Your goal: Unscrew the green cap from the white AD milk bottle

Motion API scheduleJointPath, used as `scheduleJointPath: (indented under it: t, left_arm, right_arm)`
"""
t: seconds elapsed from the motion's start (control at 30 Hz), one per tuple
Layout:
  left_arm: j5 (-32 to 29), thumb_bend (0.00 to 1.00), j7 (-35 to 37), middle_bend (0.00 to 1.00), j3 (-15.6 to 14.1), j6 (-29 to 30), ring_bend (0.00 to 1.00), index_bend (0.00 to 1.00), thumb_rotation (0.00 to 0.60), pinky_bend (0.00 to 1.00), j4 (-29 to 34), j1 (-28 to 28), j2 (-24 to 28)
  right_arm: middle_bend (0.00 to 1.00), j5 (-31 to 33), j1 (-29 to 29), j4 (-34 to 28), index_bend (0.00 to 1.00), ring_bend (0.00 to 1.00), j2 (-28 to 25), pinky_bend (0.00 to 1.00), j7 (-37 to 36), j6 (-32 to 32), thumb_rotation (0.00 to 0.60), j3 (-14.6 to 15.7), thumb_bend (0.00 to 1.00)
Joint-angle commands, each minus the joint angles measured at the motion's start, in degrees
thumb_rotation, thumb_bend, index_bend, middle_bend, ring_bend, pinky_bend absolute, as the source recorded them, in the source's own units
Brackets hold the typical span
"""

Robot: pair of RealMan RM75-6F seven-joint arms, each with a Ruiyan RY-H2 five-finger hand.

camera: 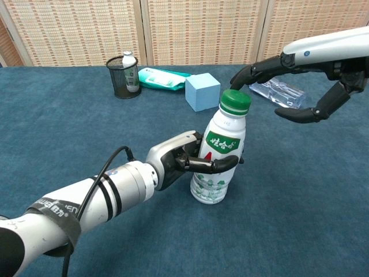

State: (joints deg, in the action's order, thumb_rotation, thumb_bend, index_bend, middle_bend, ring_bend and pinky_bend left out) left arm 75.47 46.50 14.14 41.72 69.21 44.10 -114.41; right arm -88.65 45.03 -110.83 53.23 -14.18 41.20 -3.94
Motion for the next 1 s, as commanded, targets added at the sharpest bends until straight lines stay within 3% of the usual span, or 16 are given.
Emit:
scheduleJointPath:
  t: [0.03, 0.5, 0.7, 1.0]
  left_arm:
    - [-0.04, 0.81, 0.18, 0.79, 0.04, -0.13, 0.36, 0.72, 0.6, 0.09, -0.17, 0.09, -0.06]
    - [0.26, 0.84, 2.49, 0.8, -0.09, -1.76, 0.39, 0.73, 0.6, 0.12, -2.46, 1.05, -0.68]
    - [0.92, 0.84, 2.79, 0.8, -0.38, -1.15, 0.39, 0.73, 0.6, 0.12, -2.54, 0.94, -0.51]
    - [1.05, 0.84, 2.14, 0.8, -0.96, -0.64, 0.39, 0.73, 0.6, 0.12, -2.01, 0.7, -0.24]
  right_arm:
    - [0.0, -0.21, 0.1, -0.03, 0.16, 0.0, 0.02, 0.0, -0.39, -0.12, 0.508, 0.09, 0.48]
    - [0.0, -5.0, 1.0, -1.08, 0.16, 0.0, -0.32, 0.0, -5.02, 0.72, 0.507, 1.32, 0.48]
    - [0.0, -4.87, -1.09, 0.19, 0.12, 0.0, 0.25, 0.0, -1.07, 5.97, 0.507, 0.48, 0.48]
    - [0.0, -1.29, -2.09, 0.82, 0.11, 0.0, 0.14, 0.0, 2.08, 6.39, 0.516, 0.16, 0.48]
